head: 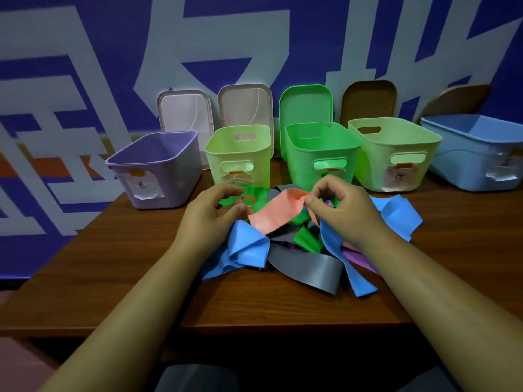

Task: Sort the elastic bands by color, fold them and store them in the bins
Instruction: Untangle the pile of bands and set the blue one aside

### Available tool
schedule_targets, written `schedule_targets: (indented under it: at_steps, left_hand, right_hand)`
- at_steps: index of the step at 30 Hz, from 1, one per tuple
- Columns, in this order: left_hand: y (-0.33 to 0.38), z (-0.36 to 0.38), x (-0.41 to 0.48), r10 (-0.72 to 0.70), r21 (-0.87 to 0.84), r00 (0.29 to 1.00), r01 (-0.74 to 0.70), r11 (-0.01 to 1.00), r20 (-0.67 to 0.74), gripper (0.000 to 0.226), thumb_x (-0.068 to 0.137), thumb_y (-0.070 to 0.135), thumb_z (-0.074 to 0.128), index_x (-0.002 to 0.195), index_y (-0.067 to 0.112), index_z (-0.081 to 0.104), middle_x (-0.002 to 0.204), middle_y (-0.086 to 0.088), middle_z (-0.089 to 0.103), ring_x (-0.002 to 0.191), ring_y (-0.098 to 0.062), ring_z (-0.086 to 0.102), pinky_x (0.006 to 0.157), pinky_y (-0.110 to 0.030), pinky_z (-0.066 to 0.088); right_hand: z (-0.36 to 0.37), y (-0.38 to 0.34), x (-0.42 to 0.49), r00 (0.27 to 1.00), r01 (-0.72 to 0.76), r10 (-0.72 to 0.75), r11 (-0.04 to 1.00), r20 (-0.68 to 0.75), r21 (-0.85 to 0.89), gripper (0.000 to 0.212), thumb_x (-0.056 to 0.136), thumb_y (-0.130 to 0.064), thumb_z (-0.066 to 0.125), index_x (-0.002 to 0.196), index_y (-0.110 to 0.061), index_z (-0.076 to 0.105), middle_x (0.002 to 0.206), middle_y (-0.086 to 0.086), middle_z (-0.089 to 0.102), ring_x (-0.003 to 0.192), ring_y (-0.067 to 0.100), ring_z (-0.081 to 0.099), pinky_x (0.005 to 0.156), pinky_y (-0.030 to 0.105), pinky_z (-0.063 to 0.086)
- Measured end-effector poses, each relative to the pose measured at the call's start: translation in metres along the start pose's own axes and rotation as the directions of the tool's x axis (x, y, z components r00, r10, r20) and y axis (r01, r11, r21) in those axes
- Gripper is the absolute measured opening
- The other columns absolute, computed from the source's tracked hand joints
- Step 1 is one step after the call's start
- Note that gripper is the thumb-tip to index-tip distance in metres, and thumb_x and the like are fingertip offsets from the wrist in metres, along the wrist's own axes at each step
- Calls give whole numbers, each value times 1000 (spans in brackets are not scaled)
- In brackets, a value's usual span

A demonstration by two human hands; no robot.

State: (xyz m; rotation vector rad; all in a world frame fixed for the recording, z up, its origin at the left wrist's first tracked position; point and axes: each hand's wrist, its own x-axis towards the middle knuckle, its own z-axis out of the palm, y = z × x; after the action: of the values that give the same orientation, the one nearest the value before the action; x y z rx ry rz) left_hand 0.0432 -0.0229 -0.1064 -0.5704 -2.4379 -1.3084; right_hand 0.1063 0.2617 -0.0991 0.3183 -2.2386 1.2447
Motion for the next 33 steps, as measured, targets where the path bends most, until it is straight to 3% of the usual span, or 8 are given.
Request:
schedule_targets:
  at_steps: [5, 12, 15, 19, 23, 26, 30, 33]
  left_hand:
    - [16, -2, -7, 167, 125, 986, -165, 978, -6, 26, 103, 34, 63, 128, 32, 69, 126, 16, 64, 118, -6, 59, 102, -38, 52]
    - [78, 21, -9, 434, 227, 854, -501, 835, 288, 32, 101, 31, 65, 133, 27, 62, 125, 7, 65, 116, -11, 56, 97, -30, 44]
    - [102, 47, -6, 383, 248, 823, -510, 824, 419, 35, 98, 45, 65, 130, 34, 58, 120, 10, 67, 112, -11, 60, 95, -36, 51]
    - [113, 75, 7, 233, 405, 843, -452, 795, 484, 49, 94, 61, 64, 134, 33, 56, 120, 5, 70, 114, -20, 64, 93, -44, 54]
    - [119, 96, 15, 225, 481, 874, -434, 762, 431, 49, 92, 62, 63, 124, 25, 62, 113, -3, 68, 112, -31, 62, 91, -45, 53]
    - [131, 110, 17, 242, 450, 875, -432, 782, 420, 62, 91, 54, 70, 141, 21, 53, 132, -7, 58, 122, -34, 53, 100, -45, 46]
    - [143, 125, 19, 332, 377, 763, -586, 718, 555, 68, 91, 34, 66, 155, 31, 42, 149, -2, 50, 132, -31, 47, 109, -46, 44]
    - [145, 131, 22, 241, 326, 694, -579, 747, 679, 49, 95, 28, 58, 142, 42, 55, 136, 1, 59, 123, -28, 54, 102, -47, 49]
  right_hand:
    - [0, 1, 2, 1000, -17, 17, 999, 9, -43, 17, 95, -21, 79, 83, -23, 67, 76, -7, 71, 71, 5, 65, 73, 24, 52]
    - [-16, 10, 8, 990, 63, -41, 984, 135, -165, 21, 89, -39, 84, 104, -34, 71, 101, -19, 68, 95, 6, 66, 82, 26, 52]
    - [-40, 13, 14, 973, 87, -34, 970, 229, -228, 19, 89, -31, 85, 104, -34, 74, 102, -15, 69, 93, 6, 67, 77, 23, 50]
    - [-74, 27, 5, 987, 24, 30, 946, 160, -324, 22, 90, -56, 69, 94, -34, 75, 97, -14, 70, 94, 3, 66, 82, 28, 51]
    - [-104, 43, -7, 988, -81, 122, 933, 97, -350, 9, 99, -39, 70, 94, -34, 75, 99, -17, 71, 96, -2, 65, 81, 27, 48]
    - [-119, 54, -17, 986, -143, 163, 905, 16, -401, 7, 98, -30, 74, 92, -33, 75, 97, -16, 70, 97, 1, 63, 80, 25, 47]
    - [-121, 70, -28, 982, -188, 181, 885, -55, -425, 10, 99, -27, 73, 89, -30, 74, 97, -16, 66, 100, 12, 57, 82, 24, 42]
    - [-122, 74, -33, 971, -237, 232, 890, -62, -389, 14, 100, -27, 70, 89, -34, 75, 98, -18, 65, 102, 10, 55, 84, 25, 41]
